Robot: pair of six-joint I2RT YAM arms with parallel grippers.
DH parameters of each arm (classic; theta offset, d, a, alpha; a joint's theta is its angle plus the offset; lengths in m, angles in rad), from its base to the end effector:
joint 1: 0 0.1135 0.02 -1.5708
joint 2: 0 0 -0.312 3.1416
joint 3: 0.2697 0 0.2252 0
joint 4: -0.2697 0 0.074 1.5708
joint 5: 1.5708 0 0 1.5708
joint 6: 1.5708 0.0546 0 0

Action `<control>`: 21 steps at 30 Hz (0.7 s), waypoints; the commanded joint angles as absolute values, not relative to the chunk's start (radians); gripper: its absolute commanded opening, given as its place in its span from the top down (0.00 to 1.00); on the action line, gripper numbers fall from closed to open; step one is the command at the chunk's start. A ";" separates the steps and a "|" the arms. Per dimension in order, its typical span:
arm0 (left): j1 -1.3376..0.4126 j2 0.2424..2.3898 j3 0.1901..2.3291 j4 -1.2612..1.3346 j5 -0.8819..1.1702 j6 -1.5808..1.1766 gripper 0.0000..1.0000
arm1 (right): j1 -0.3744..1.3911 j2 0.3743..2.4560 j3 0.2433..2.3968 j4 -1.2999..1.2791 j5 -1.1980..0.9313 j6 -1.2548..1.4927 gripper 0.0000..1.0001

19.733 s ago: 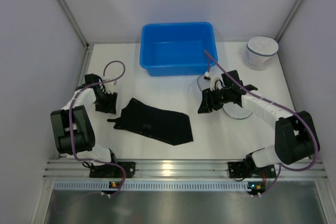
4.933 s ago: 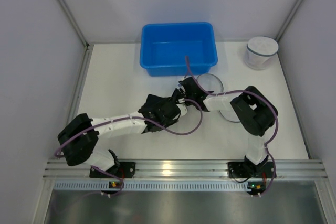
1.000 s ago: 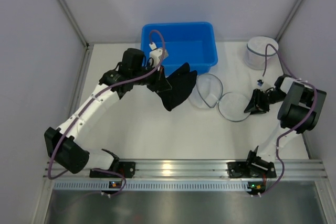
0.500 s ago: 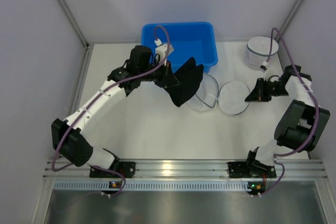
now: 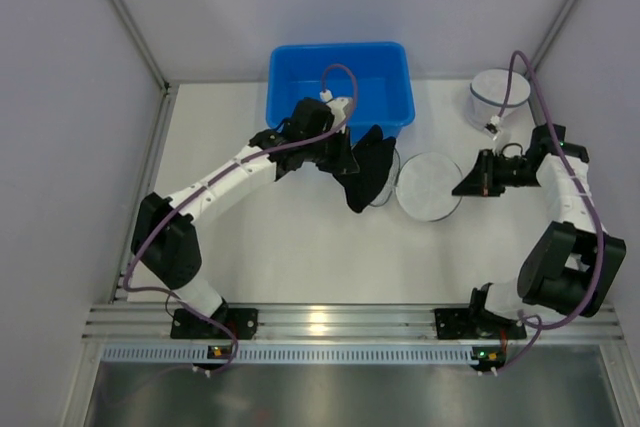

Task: Place the bra in the laundry bag and zip it closed
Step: Place the bra in the laundry bag.

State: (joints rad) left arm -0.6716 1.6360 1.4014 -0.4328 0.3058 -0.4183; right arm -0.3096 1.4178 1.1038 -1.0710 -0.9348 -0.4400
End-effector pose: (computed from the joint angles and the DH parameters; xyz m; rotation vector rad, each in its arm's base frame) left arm 0.2750 -0.2396 0.3547 0.4737 2.3216 -0.9056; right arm 0.2202 -0.0243 0.3073 -0.2724 2.4185 1.0589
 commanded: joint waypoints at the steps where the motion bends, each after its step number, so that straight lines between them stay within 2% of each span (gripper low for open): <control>1: -0.673 1.620 1.408 -0.419 0.184 -0.472 1.00 | -0.299 1.356 1.095 -1.097 -0.997 -0.454 1.00; 6: -0.709 1.677 1.465 -0.416 0.037 -0.430 1.00 | -0.252 1.345 1.112 -1.129 -1.017 -0.477 1.00; 13: -0.782 1.796 1.574 -0.414 -0.047 -0.390 1.00 | -0.222 1.370 1.114 -1.144 -1.052 -0.489 1.00; 21: -0.857 1.868 1.528 -0.417 -0.215 -0.279 1.00 | -0.241 1.400 1.198 -1.274 -1.107 -0.563 1.00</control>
State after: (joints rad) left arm -0.8421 1.8767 1.5406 -0.4408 -0.1169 -0.3393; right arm -0.2314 1.3922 1.1114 -1.1866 -1.0241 -0.4908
